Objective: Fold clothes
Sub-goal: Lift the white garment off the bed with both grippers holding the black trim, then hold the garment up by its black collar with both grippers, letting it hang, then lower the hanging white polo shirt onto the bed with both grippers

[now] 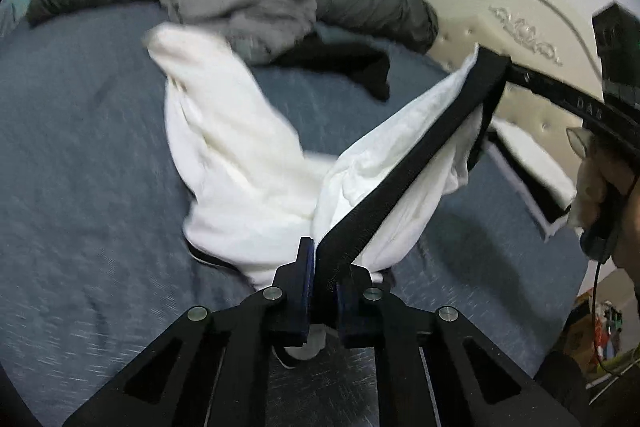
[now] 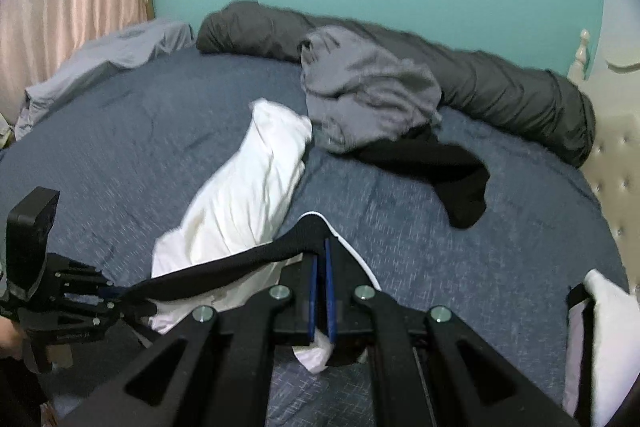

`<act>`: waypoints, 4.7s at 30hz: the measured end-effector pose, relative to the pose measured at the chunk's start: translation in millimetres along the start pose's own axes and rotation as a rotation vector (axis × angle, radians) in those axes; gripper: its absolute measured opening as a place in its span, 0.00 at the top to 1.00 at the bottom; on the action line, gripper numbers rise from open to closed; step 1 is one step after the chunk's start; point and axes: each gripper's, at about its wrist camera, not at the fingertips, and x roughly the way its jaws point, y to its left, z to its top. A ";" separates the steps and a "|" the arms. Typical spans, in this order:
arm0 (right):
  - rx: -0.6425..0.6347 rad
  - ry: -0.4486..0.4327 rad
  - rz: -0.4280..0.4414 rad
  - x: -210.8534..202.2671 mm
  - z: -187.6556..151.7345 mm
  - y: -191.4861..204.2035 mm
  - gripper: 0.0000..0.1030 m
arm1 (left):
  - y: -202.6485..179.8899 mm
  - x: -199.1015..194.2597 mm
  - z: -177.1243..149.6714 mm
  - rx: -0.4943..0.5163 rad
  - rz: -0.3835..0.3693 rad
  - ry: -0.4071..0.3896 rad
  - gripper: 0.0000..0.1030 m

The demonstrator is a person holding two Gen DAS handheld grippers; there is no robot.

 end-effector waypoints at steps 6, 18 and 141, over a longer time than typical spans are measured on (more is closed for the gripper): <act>0.024 -0.123 0.007 -67.5 39.8 6.7 0.97 | -18.6 -82.8 61.6 0.082 0.065 -0.104 0.93; 0.041 -0.358 0.006 -219.6 135.2 22.2 0.97 | -95.0 -268.2 173.2 0.302 0.180 -0.284 0.93; 0.152 0.280 -0.078 291.7 123.2 -181.9 0.97 | 101.2 297.7 292.1 0.068 0.249 0.232 0.93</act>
